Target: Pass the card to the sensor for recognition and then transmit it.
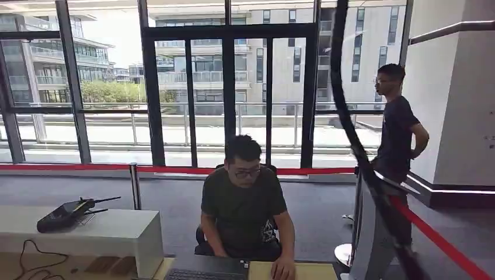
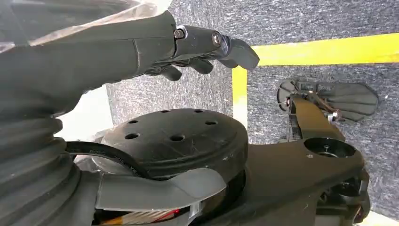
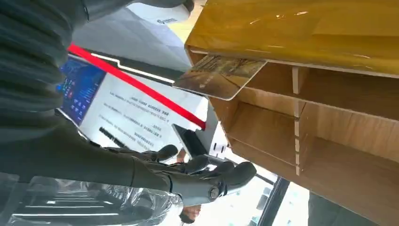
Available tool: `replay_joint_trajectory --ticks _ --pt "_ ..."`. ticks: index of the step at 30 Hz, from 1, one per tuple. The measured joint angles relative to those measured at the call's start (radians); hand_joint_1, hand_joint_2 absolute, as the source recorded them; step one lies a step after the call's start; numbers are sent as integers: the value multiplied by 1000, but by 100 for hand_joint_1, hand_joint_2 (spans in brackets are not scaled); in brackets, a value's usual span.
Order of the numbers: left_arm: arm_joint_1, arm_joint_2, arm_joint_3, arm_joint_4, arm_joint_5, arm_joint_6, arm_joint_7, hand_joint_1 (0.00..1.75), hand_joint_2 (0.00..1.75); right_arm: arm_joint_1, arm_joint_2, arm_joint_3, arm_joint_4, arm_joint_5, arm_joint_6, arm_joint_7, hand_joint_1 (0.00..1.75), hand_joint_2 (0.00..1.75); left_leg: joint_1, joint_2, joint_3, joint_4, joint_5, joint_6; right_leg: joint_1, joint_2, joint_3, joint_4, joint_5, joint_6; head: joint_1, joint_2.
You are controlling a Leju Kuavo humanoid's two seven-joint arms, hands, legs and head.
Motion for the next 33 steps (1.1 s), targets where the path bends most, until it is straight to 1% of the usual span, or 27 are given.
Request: replay_joint_trajectory --ticks 11,25,32,33 --pt "0 -2 0 0 2 3 -4 0 175 -24 4 0 34 6 4 20 0 175 0 0 0 0 0 0 0 0 0 0 0 0 1 0" --pt "0 -2 0 0 6 14 0 0 175 -23 7 0 53 8 11 20 0 175 0 0 0 0 0 0 0 0 0 0 0 0 1 0" --pt "0 -2 0 0 3 18 -3 0 175 -22 7 0 53 8 29 22 0 175 0 0 0 0 0 0 0 0 0 0 0 0 1 0" --pt "0 -2 0 0 3 18 -3 0 175 -22 6 -1 53 8 30 24 10 175 0 0 0 0 0 0 0 0 0 0 0 0 1 0"
